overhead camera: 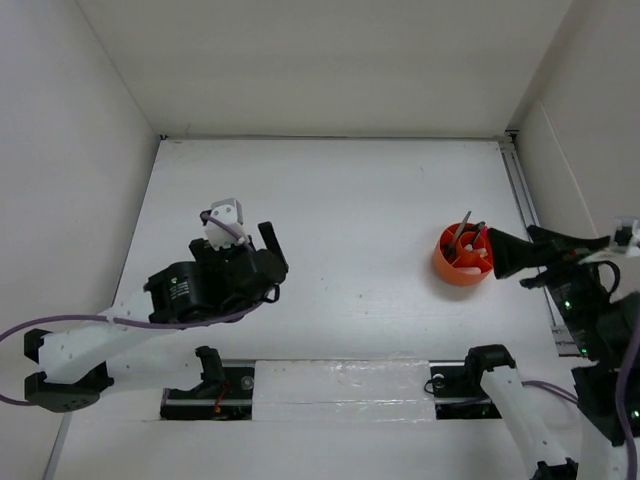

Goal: Sort the stationery into containers
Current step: Reset both arms

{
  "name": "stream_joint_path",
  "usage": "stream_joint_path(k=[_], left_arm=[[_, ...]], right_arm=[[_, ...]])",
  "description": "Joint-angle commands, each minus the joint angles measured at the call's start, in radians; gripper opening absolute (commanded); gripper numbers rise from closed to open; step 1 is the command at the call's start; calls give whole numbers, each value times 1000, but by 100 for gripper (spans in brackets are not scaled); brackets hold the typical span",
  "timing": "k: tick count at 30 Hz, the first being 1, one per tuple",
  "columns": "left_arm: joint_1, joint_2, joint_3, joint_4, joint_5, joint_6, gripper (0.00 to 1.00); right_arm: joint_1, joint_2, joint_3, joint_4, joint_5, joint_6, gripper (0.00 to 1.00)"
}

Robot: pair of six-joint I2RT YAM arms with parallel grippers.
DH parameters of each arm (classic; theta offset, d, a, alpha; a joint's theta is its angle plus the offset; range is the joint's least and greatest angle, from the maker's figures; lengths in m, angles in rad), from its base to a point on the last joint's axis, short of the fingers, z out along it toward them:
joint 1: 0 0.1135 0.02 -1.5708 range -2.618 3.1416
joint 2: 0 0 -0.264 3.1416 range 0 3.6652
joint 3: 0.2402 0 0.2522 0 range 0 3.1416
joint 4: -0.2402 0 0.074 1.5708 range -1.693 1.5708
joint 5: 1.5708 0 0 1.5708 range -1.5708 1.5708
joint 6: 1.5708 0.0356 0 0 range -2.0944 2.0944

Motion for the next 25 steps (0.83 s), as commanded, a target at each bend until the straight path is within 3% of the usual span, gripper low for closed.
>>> stream_joint_path(k=[1,6,11,25], left_arm=[[4,-40,80,-43,-90,-43,99],[4,-76,227,-43,-72,60,99],[4,-132,338,-43,-81,102,99],[4,-204,299,-43,-90,125,99]], right_arm=[[10,-27,108,-213,137,-53,100],[49,-102,155,-307,163,-78,100],[103,-167,155,-368,295,-78,100],[129,-182,211,-427,321,-68,100]])
